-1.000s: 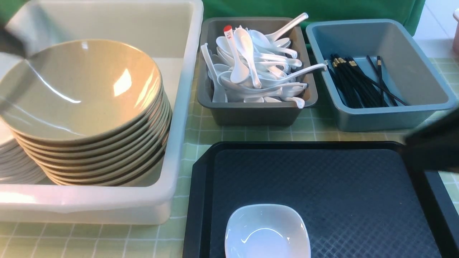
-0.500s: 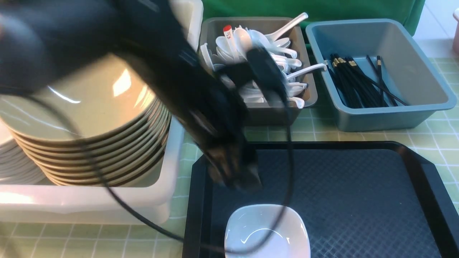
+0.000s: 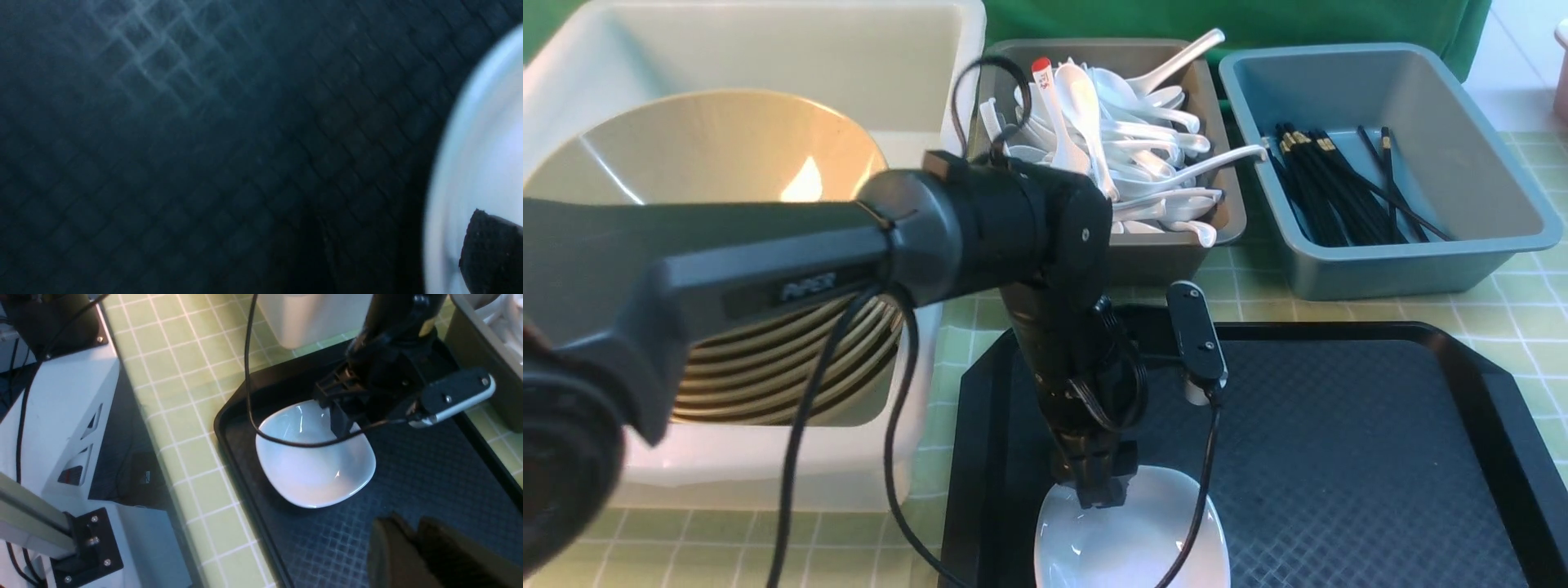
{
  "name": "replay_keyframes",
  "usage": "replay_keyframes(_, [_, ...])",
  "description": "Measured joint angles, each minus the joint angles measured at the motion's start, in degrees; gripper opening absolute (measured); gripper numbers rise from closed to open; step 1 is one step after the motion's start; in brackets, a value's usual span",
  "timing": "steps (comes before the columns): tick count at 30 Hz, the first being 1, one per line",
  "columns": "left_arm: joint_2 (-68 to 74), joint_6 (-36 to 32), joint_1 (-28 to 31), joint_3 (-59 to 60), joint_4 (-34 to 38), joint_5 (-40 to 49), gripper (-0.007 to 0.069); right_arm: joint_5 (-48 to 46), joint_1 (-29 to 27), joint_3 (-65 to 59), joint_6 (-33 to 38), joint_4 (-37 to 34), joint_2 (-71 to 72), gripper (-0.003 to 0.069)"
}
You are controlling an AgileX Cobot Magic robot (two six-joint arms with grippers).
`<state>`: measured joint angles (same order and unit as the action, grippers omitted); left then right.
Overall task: On green table put chopsticks spoon bowls plates into blue grey white boxes.
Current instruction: 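Grasp the small white bowl on the black tray by its rim with the left gripper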
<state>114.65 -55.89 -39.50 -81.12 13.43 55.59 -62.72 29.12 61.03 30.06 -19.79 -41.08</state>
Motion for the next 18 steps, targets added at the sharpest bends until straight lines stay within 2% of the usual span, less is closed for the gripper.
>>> replay_keyframes(2, [1.0,0.0,0.0,-0.1,1.4,0.1,0.0407,0.0,0.0,0.0,0.0,0.0,0.0,0.0099])
replay_keyframes(6, [1.8,-0.3,0.1,-0.5,4.1,2.5,0.0322,0.0,0.0,0.0,0.0,-0.1,0.0,0.0099])
replay_keyframes(12, [3.1,-1.8,1.1,-0.7,7.6,11.0,0.0063,0.1,0.0,0.0,0.0,-0.1,0.0,0.0101])
replay_keyframes(18, [3.3,1.1,3.4,-3.2,10.2,14.6,0.0015,0.5,0.0,0.0,0.0,-0.1,0.0,0.0107])
